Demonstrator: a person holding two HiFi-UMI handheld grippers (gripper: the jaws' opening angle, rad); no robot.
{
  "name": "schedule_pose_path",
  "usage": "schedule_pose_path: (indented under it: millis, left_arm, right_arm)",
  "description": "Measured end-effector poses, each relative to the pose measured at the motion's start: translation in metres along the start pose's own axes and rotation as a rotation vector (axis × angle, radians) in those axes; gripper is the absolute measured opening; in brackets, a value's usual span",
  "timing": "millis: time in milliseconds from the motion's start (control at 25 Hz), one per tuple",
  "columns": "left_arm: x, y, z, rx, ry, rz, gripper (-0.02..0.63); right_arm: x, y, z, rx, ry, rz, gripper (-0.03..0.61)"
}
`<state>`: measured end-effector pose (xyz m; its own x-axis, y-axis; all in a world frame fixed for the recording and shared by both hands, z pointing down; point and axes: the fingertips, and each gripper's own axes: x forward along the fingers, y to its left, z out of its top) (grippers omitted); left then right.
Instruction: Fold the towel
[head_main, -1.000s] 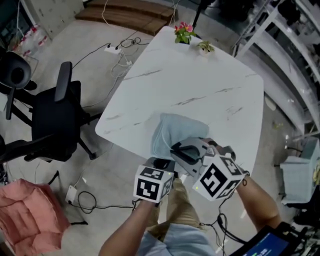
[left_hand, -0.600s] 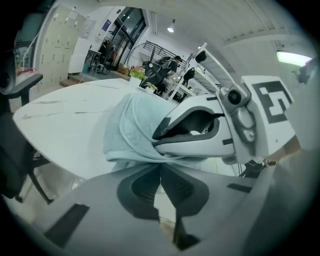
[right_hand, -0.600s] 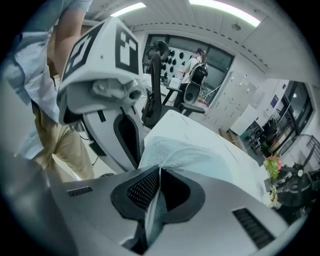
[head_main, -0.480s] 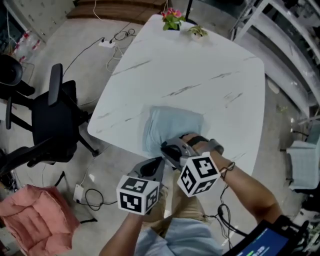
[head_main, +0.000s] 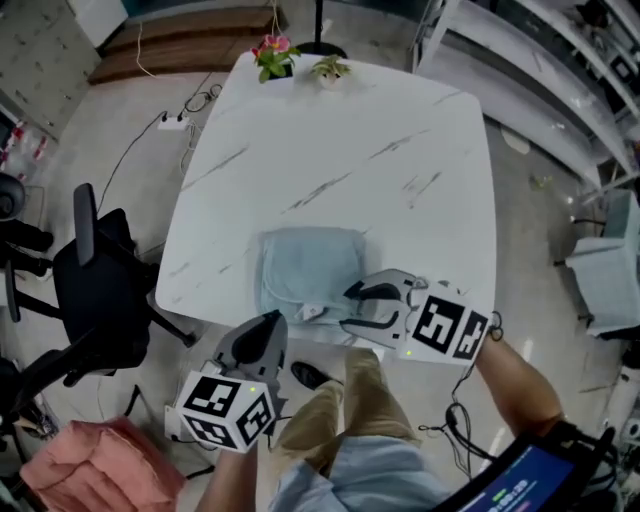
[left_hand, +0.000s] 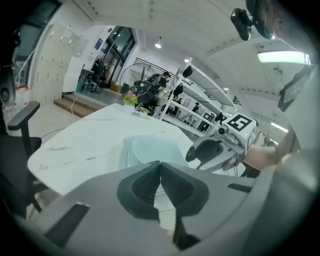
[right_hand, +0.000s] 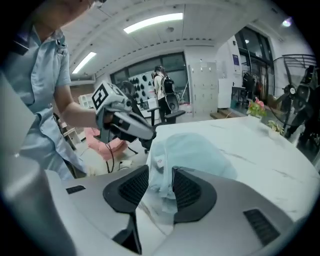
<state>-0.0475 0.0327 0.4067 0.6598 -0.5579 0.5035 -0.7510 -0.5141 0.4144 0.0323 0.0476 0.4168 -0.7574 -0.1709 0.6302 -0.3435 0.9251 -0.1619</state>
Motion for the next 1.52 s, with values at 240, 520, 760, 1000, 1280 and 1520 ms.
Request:
schedule_pose_path:
  millis: [240,520,760,1000,1280,1520]
  left_arm:
    - [0.029,-0.012,0.018,0.103,0.016,-0.059,0.008]
    - [0.053,-0.030,-0.004,0.170,0.107,-0.130,0.008]
    - [0.075,-0.035,-0.032,0.182,0.178,-0.145,0.008]
    - [0.074,-0.037,-0.025,0.198,0.178,-0.137,0.008]
    - [0.079,-0.081,-0.012,0.232,0.179,-0.238,0.008]
    - [0.096,-0.085,-0.021,0.160,0.229,-0.273,0.008]
  right_arm:
    - [0.019,0.007,-0.026,-0.100,0.081,-0.104,0.045]
    - [-0.003,0.008,-0.017,-0.492,0.117,-0.322,0.038]
    - [0.001,0.019,-0.047,-0.478,0.189,-0.260,0.059]
    - [-0.054,-0.064,-0.014,0.099,-0.190,-0.342,0.087]
    - [-0.020,-0.117,-0.047,-0.324,0.137,-0.440,0.122]
    - [0.001,-0.121,-0.032,-0.303,0.039,-0.366,0.051]
